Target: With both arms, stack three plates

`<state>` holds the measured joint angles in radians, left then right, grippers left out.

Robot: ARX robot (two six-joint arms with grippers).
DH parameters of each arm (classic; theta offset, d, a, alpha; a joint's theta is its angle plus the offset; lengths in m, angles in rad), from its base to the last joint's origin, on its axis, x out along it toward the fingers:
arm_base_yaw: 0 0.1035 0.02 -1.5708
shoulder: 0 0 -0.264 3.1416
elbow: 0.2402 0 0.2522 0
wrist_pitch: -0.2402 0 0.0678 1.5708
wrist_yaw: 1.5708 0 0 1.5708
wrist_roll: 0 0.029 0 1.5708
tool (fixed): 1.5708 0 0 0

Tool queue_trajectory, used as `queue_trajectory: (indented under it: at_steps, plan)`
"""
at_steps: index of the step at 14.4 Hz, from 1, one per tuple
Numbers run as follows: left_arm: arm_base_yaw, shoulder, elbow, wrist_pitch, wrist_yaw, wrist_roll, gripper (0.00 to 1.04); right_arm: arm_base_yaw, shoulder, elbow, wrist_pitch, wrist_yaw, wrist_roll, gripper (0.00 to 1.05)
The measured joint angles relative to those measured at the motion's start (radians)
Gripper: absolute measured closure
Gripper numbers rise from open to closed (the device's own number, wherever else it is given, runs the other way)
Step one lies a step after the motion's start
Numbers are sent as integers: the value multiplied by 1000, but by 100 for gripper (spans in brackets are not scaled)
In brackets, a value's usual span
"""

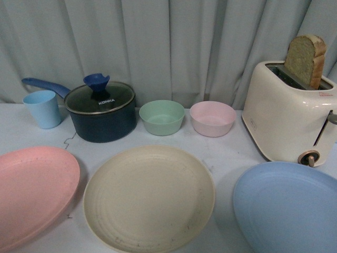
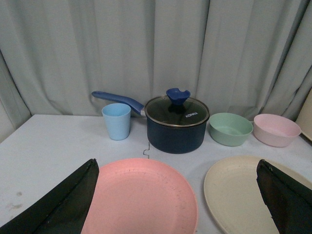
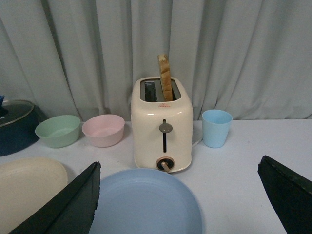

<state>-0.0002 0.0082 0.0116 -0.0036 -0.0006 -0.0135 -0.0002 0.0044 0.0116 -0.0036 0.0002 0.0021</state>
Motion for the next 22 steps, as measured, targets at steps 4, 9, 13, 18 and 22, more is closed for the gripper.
queue_trajectory:
  at_steps: [4, 9, 13, 18, 22]
  plan:
    - [0, 0, 0, 0, 0, 0, 7, 0, 0, 0, 0, 0, 0, 6]
    - [0, 0, 0, 0, 0, 0, 7, 0, 0, 0, 0, 0, 0, 6]
    - [0, 0, 0, 0, 0, 0, 7, 0, 0, 0, 0, 0, 0, 6]
    - [0, 0, 0, 0, 0, 0, 7, 0, 0, 0, 0, 0, 0, 6]
    - [0, 0, 0, 0, 0, 0, 7, 0, 0, 0, 0, 0, 0, 6]
